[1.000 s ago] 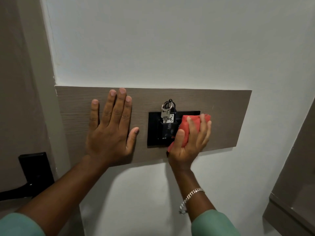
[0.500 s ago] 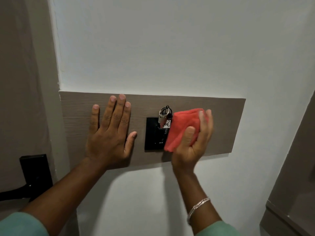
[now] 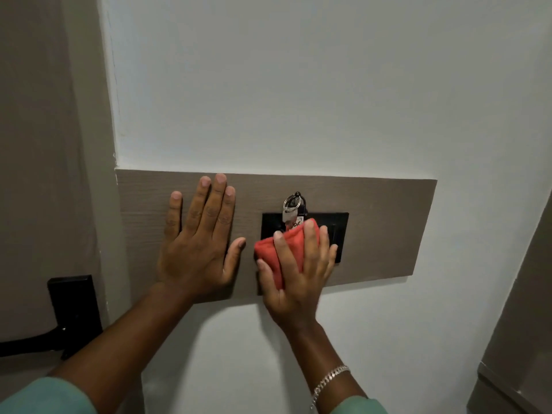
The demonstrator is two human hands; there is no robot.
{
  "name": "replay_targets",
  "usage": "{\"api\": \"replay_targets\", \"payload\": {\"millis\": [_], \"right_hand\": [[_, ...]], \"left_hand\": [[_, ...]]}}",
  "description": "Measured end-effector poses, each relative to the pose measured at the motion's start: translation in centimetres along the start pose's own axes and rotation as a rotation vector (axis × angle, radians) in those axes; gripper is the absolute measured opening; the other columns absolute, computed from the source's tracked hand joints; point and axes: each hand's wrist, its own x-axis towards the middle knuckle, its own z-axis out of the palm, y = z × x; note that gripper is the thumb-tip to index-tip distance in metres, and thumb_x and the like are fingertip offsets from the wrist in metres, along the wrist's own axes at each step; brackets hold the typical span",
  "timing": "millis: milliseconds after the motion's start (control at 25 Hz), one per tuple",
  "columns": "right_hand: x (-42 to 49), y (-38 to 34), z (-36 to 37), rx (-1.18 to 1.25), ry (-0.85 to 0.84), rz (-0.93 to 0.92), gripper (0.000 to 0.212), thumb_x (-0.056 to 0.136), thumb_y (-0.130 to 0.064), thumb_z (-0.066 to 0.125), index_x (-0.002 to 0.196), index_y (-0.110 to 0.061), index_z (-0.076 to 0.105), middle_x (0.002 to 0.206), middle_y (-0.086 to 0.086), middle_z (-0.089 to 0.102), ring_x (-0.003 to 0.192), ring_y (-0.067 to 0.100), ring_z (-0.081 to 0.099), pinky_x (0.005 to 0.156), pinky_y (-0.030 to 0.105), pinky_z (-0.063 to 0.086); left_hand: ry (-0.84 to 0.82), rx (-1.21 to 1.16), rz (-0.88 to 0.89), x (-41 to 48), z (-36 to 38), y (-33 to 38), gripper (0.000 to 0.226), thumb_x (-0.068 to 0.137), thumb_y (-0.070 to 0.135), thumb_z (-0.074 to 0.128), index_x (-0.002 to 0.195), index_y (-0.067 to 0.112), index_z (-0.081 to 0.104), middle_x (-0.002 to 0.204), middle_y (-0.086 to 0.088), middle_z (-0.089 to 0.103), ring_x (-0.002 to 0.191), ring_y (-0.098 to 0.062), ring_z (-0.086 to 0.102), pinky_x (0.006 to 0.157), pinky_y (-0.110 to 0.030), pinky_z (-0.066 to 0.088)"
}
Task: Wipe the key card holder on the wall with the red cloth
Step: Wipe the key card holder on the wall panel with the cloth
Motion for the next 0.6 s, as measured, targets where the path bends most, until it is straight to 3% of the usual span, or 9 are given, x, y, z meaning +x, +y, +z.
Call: {"api": "replay_targets", "payload": {"millis": [120, 200, 280, 360, 440, 600], "right_hand": [[-0.1, 2.8, -1.1, 0.019, -0.077, -0.044, 0.055, 0.094, -0.056, 0.049, 0.144, -0.037, 0.036, 0.161, 0.007, 0.022, 0.150, 0.037, 0.021, 0.119, 0.066, 0.015], [0.3, 2.1, -1.6, 0.095, -0.083, 0.083, 0.055, 0.095, -0.057, 0.044, 0.145, -0.037, 0.035, 0.162, 0.007, 0.021, 0.153, 0.033, 0.015, 0.121, 0.065, 0.014], [0.7, 1.0, -2.0, 0.169, -0.088, 0.197, 0.057, 0.096, -0.058, 0.040, 0.146, -0.034, 0.035, 0.165, 0.004, 0.016, 0.155, 0.030, 0.009, 0.121, 0.064, 0.013], [0.7, 1.1, -2.4, 0.156, -0.144, 0.173, 0.061, 0.095, -0.058, 0.040, 0.150, -0.031, 0.030, 0.167, 0.002, 0.009, 0.156, 0.029, 0.004, 0.121, 0.064, 0.013], [0.5, 1.7, -3.1, 0.124, -0.235, 0.102, 0.070, 0.093, -0.057, 0.044, 0.153, -0.031, 0.020, 0.168, 0.003, 0.001, 0.156, 0.030, -0.001, 0.122, 0.063, 0.011], [-0.2, 2.1, -5.3, 0.203, -0.392, 0.029, 0.083, 0.091, -0.049, 0.050, 0.156, -0.023, 0.006, 0.168, 0.007, 0.000, 0.156, 0.030, -0.005, 0.122, 0.064, 0.004]], "left_hand": [[-0.021, -0.068, -0.016, -0.2, -0.5, 0.2, 0.078, 0.089, 0.043, 0.044, 0.152, 0.003, 0.021, 0.161, -0.016, 0.015, 0.151, -0.029, 0.010, 0.121, -0.053, 0.007], [-0.046, -0.195, -0.060, -0.9, -1.3, 1.1, 0.074, 0.088, 0.038, 0.046, 0.150, 0.002, 0.027, 0.161, -0.017, 0.020, 0.151, -0.030, 0.012, 0.121, -0.053, 0.010], [-0.022, -0.418, -0.165, -2.1, -2.6, 3.2, 0.065, 0.087, 0.032, 0.047, 0.144, 0.002, 0.040, 0.152, -0.018, 0.040, 0.144, -0.033, 0.030, 0.117, -0.047, 0.024], [-0.020, -0.743, -0.362, -3.1, -4.1, 6.2, 0.047, 0.089, 0.032, 0.047, 0.129, 0.009, 0.056, 0.122, -0.008, 0.064, 0.115, -0.027, 0.057, 0.099, -0.034, 0.044], [-0.122, -1.063, -0.613, -3.0, -5.2, 8.9, 0.032, 0.091, 0.038, 0.050, 0.116, 0.020, 0.060, 0.099, 0.005, 0.068, 0.089, -0.011, 0.064, 0.081, -0.032, 0.054], [-0.295, -1.348, -0.902, -2.1, -6.1, 12.0, 0.025, 0.089, 0.026, 0.064, 0.110, 0.031, 0.051, 0.101, 0.003, 0.068, 0.089, -0.006, 0.067, 0.079, -0.034, 0.060]]}}
